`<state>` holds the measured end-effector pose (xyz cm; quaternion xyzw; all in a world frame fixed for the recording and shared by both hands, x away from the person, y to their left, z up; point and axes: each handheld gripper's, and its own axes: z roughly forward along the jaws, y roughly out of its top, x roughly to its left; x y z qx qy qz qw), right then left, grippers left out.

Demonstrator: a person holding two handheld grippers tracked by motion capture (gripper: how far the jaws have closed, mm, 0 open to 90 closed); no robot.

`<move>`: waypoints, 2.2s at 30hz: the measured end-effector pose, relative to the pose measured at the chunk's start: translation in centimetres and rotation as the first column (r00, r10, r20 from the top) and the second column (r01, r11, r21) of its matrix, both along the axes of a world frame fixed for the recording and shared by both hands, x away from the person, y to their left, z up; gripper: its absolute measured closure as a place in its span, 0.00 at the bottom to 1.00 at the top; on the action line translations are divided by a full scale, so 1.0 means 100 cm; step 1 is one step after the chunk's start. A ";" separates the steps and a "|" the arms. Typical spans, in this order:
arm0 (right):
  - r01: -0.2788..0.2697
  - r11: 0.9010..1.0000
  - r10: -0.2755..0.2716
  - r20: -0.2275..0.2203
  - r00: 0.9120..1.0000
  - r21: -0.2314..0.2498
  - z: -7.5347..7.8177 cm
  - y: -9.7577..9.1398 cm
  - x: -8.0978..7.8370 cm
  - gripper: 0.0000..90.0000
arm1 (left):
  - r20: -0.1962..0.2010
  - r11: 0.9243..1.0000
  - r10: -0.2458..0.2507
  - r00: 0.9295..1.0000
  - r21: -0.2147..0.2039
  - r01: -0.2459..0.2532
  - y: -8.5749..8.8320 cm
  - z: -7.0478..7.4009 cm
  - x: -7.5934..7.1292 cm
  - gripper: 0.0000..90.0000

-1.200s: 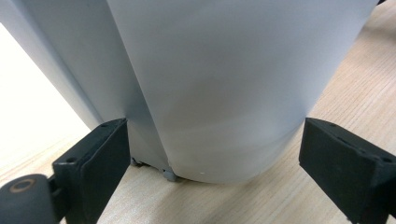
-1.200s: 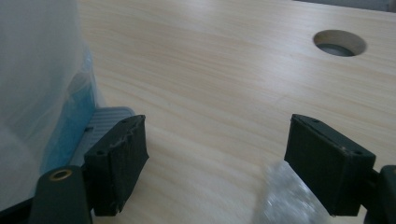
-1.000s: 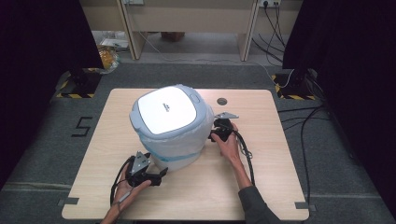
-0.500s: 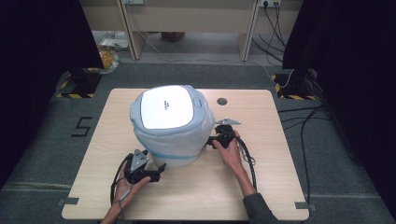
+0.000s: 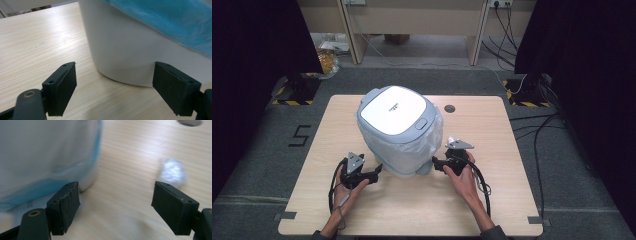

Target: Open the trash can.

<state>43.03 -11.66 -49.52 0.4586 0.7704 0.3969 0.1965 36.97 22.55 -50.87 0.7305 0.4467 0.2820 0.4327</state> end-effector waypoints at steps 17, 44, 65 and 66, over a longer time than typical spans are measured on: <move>-0.061 0.997 0.061 -0.007 0.998 -0.050 -0.011 0.016 -0.014 0.47 | -0.029 0.999 -0.001 1.000 -0.046 0.000 0.007 0.000 0.013 0.21; -0.067 0.994 0.075 -0.086 0.993 0.088 -0.023 0.022 -0.027 0.35 | -0.038 0.994 0.036 0.999 -0.098 -0.040 0.018 -0.004 0.041 0.25; -0.139 0.965 0.167 -0.116 0.979 0.222 -0.022 0.049 -0.038 0.22 | -0.070 0.992 0.043 0.997 -0.118 -0.051 0.022 -0.010 0.077 0.32; -0.138 0.964 0.168 -0.121 0.978 0.228 -0.022 0.051 -0.038 0.22 | -0.072 0.991 0.046 0.996 -0.123 -0.055 0.023 -0.010 0.077 0.31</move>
